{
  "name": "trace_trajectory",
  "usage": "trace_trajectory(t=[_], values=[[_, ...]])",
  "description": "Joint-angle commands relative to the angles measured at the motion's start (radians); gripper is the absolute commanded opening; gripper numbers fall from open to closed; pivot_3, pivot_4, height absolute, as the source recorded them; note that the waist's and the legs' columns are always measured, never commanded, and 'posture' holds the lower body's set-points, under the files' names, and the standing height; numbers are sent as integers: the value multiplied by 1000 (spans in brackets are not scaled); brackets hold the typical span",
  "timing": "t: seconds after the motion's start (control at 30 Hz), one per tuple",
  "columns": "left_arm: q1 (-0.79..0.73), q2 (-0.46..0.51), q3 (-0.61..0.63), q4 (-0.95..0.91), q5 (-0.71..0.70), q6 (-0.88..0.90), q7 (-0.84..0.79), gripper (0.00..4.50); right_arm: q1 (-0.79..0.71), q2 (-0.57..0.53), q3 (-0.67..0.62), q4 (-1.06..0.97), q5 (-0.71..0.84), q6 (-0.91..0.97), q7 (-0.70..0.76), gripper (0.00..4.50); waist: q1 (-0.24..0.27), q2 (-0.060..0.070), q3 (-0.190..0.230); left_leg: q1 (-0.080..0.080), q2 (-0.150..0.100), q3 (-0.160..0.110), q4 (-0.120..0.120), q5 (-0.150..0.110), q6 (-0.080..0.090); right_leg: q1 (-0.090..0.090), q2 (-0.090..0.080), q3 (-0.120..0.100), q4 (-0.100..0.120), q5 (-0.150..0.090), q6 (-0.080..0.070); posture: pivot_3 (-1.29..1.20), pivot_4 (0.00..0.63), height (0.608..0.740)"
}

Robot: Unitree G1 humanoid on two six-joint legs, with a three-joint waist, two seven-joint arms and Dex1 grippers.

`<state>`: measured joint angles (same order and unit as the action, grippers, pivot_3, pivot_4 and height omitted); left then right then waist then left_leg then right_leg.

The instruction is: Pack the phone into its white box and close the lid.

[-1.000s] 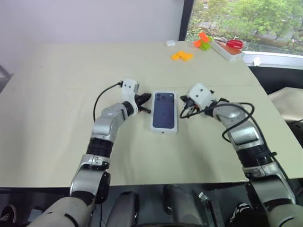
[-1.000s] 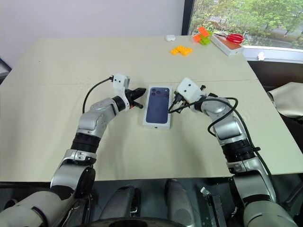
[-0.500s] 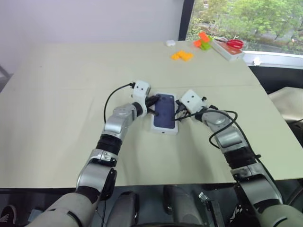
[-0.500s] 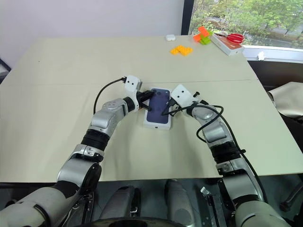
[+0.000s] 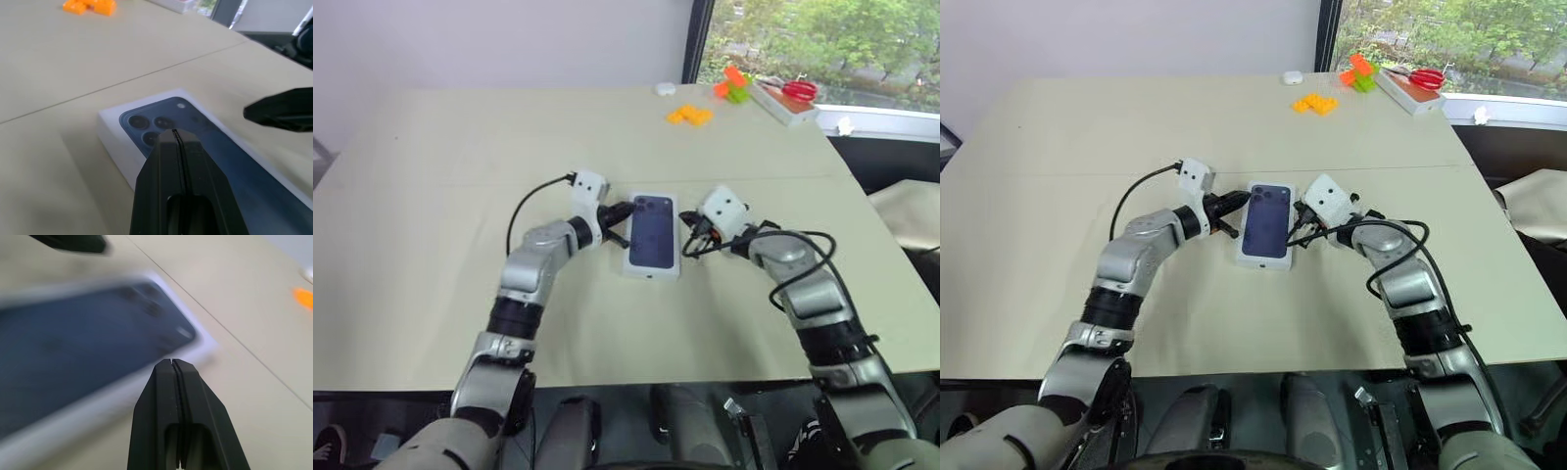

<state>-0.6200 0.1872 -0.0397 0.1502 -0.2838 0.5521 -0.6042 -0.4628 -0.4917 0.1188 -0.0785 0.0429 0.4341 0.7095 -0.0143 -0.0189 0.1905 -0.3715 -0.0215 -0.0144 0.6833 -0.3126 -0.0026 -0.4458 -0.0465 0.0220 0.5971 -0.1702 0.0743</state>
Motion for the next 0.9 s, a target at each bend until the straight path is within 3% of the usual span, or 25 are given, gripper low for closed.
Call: trace_trajectory(t=[0.03,0.1,0.2,0.33,0.53,0.6,0.77,0.87,0.9], values=[[49,22,-7,-128,-71,62,-60,0,51,-31,-13,-115,43,34,37,27,1,0,0,0,-1,0,0,0,0,0,0,0,0,0,0,0,150,740],[78,41,-29,-162,-79,85,-86,0,84,-54,16,-128,18,22,47,27,4,0,0,0,-1,0,1,0,0,1,-1,0,0,0,0,0,150,740],[105,76,-121,-117,29,-2,-85,0,105,-83,88,-111,-53,-1,40,27,2,0,0,2,-1,1,2,0,0,3,-1,0,-1,0,0,0,150,740],[101,58,-112,-75,14,9,-80,0,84,-66,123,-84,-102,19,-3,27,-1,-1,-1,7,0,3,2,1,0,8,1,1,-1,-1,0,0,150,740],[92,92,-73,-80,-21,10,-128,0,50,-63,46,-76,-13,67,30,27,-1,-1,-1,14,1,3,0,0,0,13,2,1,-2,-2,1,0,150,740],[87,119,-38,-86,-51,3,-162,533,34,-55,-39,-87,113,140,84,0,0,-1,0,14,1,3,0,0,0,13,1,1,-2,-2,1,0,150,740],[77,217,29,-91,-95,-7,-238,2845,15,-96,-135,-86,213,110,152,2326,0,-1,0,14,1,2,0,0,0,13,1,1,-2,-2,1,0,150,740],[109,346,86,-46,-107,-55,-346,4346,50,-186,-177,-56,233,77,231,3906,-1,-1,0,13,1,3,0,0,0,12,1,1,-2,-2,2,0,150,740],[119,379,104,-33,-113,-68,-370,4500,61,-216,-183,-44,232,60,252,4347,-2,-1,0,13,1,3,0,0,0,12,1,1,-2,-2,2,0,150,740]])
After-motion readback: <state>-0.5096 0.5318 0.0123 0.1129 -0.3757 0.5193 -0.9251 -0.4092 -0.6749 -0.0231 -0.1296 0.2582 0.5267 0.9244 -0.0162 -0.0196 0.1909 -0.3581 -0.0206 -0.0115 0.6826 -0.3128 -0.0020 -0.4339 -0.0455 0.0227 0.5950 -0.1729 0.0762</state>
